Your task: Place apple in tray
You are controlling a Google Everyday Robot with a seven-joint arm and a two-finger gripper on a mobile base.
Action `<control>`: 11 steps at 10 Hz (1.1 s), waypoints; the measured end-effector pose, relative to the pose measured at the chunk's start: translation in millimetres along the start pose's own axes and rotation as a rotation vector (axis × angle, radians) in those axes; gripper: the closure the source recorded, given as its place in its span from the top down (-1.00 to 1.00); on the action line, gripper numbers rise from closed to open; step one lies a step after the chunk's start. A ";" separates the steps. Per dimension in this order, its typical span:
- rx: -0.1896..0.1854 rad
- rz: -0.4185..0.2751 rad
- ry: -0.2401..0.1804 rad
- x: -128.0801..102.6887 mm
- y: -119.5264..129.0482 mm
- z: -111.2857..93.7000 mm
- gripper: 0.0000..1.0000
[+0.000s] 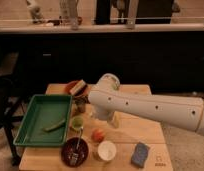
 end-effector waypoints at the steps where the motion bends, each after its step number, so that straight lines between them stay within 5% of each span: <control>1: -0.007 -0.036 -0.007 0.6 -7.2 11.4 0.60; 5: 0.008 -0.115 -0.040 2.6 -38.9 40.2 0.60; 11: 0.048 -0.084 -0.068 20.4 -26.0 45.1 0.60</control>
